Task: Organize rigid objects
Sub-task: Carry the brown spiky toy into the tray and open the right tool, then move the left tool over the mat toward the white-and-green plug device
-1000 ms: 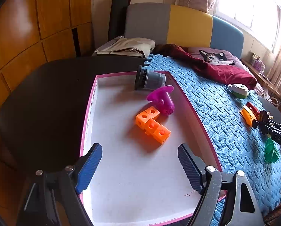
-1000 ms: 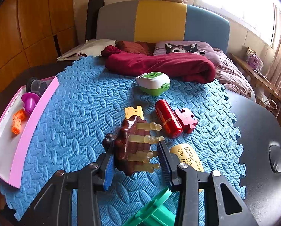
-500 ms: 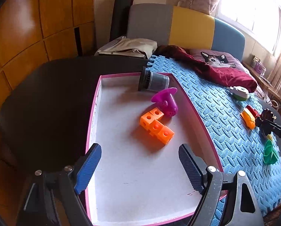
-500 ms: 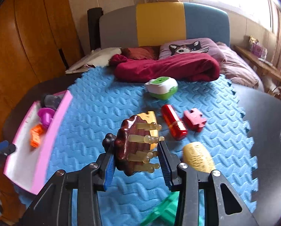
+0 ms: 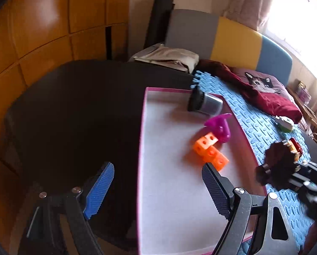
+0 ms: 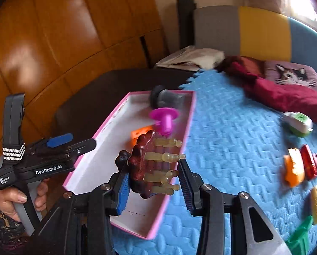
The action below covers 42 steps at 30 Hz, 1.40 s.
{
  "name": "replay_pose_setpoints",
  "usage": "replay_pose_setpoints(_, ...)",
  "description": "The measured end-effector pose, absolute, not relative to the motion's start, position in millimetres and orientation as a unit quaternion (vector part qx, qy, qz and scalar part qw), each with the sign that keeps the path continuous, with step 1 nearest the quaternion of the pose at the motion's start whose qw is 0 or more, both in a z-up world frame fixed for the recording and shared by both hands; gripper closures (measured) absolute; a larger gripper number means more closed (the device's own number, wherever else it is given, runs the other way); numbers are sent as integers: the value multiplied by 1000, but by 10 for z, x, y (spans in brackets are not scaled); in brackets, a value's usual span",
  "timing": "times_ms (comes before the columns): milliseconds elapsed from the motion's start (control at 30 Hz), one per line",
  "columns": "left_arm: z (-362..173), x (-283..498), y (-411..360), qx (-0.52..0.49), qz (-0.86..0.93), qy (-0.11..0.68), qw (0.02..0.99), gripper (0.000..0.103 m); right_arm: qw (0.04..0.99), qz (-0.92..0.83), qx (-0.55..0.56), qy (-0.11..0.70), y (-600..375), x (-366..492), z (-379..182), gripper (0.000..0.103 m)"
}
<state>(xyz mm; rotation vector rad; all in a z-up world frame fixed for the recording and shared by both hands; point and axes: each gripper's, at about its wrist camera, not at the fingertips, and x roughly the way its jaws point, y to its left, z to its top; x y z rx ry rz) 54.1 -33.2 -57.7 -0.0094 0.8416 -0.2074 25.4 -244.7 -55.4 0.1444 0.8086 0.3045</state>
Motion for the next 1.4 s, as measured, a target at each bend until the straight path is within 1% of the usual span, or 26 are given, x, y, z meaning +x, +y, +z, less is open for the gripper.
replay_pose_setpoints(200,-617,555,-212,-14,-93,414,905,17,887,141,7,439,-2099,508,-878,61)
replay_pose_setpoints(267,-624,560,-200,-15,-90,413,906,15,890,132,3,436,-2120,525,-924,60)
replay_pose_setpoints(333,-632,569,-197,-19,-91,415,905,15,887,130,14,442,-2146,540,-938,60)
replay_pose_setpoints(433,-638,559,-214,-17,-94,416,905,15,882,137,31,449,-2189,533,-938,54)
replay_pose_setpoints(700,-610,549,-225,-17,-94,413,906,14,885,143,51,440,-2264,368,-834,53)
replay_pose_setpoints(733,-607,551,-229,-18,-94,414,905,14,887,144,51,437,-2275,344,-804,51)
replay_pose_setpoints(767,-602,550,-237,-18,-94,413,905,14,888,143,50,433,-2285,324,-777,44)
replay_pose_setpoints(833,-584,543,-250,-15,-95,411,907,14,893,140,49,426,-2320,293,-720,37)
replay_pose_setpoints(1100,-493,509,-326,-6,-111,400,910,14,909,86,54,405,-2744,163,-534,37)
replay_pose_setpoints(1400,-357,492,-524,7,-139,395,908,14,911,-23,73,405,-3647,-7,-521,37)
